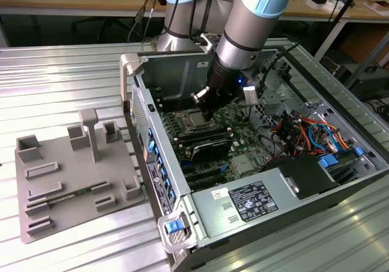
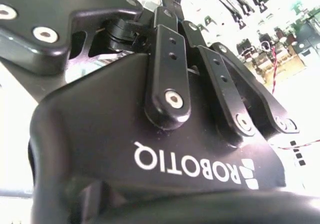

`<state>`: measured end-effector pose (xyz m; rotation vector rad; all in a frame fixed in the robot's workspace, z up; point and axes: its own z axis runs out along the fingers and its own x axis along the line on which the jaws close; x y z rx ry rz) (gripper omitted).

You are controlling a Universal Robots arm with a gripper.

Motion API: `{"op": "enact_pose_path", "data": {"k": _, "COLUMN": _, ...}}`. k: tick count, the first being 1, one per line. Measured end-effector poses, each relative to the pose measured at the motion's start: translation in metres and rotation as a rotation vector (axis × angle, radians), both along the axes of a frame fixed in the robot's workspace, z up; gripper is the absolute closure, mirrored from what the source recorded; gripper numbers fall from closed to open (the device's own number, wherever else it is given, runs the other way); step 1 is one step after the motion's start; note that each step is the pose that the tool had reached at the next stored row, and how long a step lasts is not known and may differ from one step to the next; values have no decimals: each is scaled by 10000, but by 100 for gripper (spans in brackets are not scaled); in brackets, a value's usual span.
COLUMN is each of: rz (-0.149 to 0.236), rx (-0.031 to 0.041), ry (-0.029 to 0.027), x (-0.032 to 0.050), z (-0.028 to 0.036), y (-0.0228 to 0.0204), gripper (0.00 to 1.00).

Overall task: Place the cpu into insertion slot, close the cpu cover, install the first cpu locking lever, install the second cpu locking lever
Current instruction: 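Install the second cpu locking lever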

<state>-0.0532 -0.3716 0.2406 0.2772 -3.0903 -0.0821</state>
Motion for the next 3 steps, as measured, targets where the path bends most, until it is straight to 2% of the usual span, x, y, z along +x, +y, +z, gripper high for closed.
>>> {"op": "enact_pose_path", "data": {"k": 3, "rz": 0, "rx": 0, "ry": 0, "x": 0, "z": 2, "y": 0, "gripper": 89}}
